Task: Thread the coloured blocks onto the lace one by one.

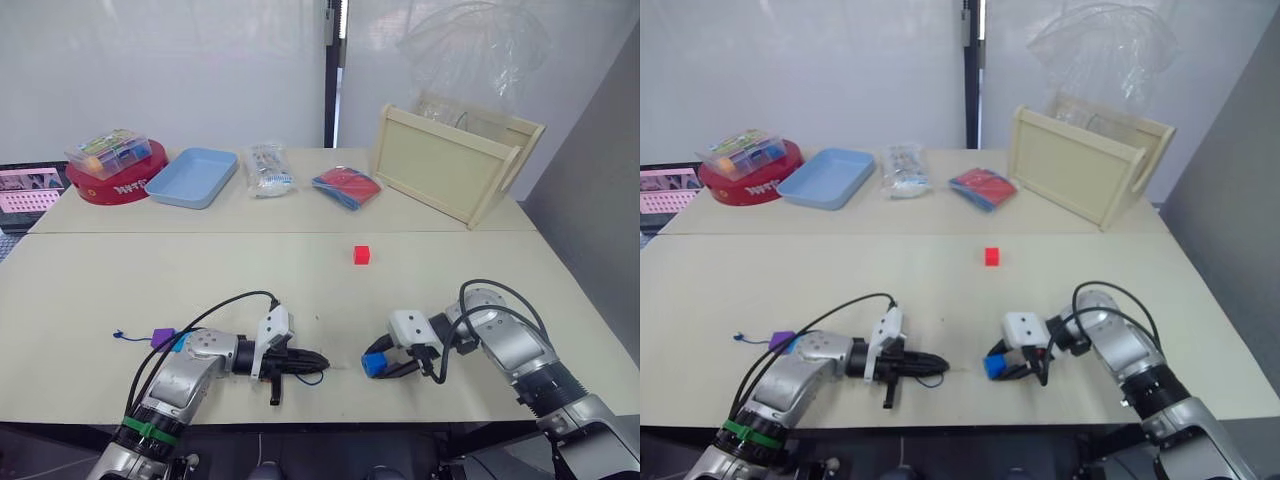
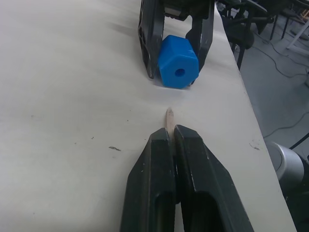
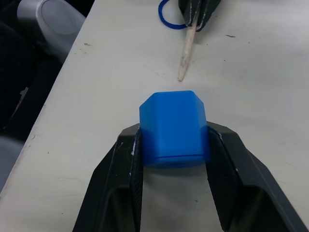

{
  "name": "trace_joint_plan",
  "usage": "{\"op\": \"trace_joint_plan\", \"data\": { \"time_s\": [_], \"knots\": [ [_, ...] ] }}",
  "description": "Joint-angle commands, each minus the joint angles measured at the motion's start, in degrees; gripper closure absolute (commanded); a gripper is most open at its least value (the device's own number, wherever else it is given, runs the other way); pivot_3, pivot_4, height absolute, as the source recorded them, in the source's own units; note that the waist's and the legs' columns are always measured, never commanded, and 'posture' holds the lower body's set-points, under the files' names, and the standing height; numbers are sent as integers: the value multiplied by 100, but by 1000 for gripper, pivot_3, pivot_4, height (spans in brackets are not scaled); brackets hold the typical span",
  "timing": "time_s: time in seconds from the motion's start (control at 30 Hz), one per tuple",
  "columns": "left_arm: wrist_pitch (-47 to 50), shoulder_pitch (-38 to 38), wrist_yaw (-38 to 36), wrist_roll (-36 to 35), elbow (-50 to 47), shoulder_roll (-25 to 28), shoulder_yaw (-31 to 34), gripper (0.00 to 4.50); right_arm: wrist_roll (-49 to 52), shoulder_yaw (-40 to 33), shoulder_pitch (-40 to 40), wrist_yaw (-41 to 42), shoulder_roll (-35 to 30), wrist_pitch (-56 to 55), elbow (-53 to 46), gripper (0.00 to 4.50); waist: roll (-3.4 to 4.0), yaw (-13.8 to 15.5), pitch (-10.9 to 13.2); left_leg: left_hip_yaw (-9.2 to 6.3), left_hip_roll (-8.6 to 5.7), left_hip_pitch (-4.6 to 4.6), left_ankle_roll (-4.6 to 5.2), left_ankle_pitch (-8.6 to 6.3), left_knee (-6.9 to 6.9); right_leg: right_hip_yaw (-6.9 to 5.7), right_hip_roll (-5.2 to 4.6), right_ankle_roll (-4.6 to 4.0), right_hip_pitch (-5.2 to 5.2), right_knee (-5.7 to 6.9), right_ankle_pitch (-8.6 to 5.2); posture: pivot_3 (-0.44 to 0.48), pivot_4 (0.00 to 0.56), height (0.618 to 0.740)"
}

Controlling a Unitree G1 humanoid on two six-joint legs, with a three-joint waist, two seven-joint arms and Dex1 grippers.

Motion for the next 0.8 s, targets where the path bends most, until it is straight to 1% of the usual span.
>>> {"op": "trace_joint_plan", "data": {
  "time_s": [0.03,0.17,0.3,0.53,0.8],
  "knots": [
    [-13,-51,164,-104,-152,-142,101,4500,43,-232,274,-499,95,397,-347,3202,0,7,0,0,0,0,0,0,0,0,0,0,0,1,0,0,150,740],
    [-120,-71,389,-8,-97,-325,100,4500,-6,-276,678,-842,114,856,-837,3202,0,-36,0,0,2,4,0,0,1,0,2,0,0,6,0,0,150,740],
    [-105,-124,383,75,-30,-429,-62,4500,-61,-240,930,-990,54,1140,-1167,3202,0,-62,0,0,3,5,0,0,0,1,3,0,0,7,0,0,150,740],
    [-52,-295,508,97,86,-734,-90,4500,-22,-258,1018,-1016,-3,1375,-1366,3202,-1,-16,0,0,0,3,0,0,0,0,2,0,2,3,0,0,150,740],
    [105,-313,427,18,-47,-797,-173,4500,-7,-266,1039,-1026,-38,1482,-1444,3202,-1,-14,0,0,0,3,0,0,0,0,1,0,2,2,0,0,150,740]
  ]
}}
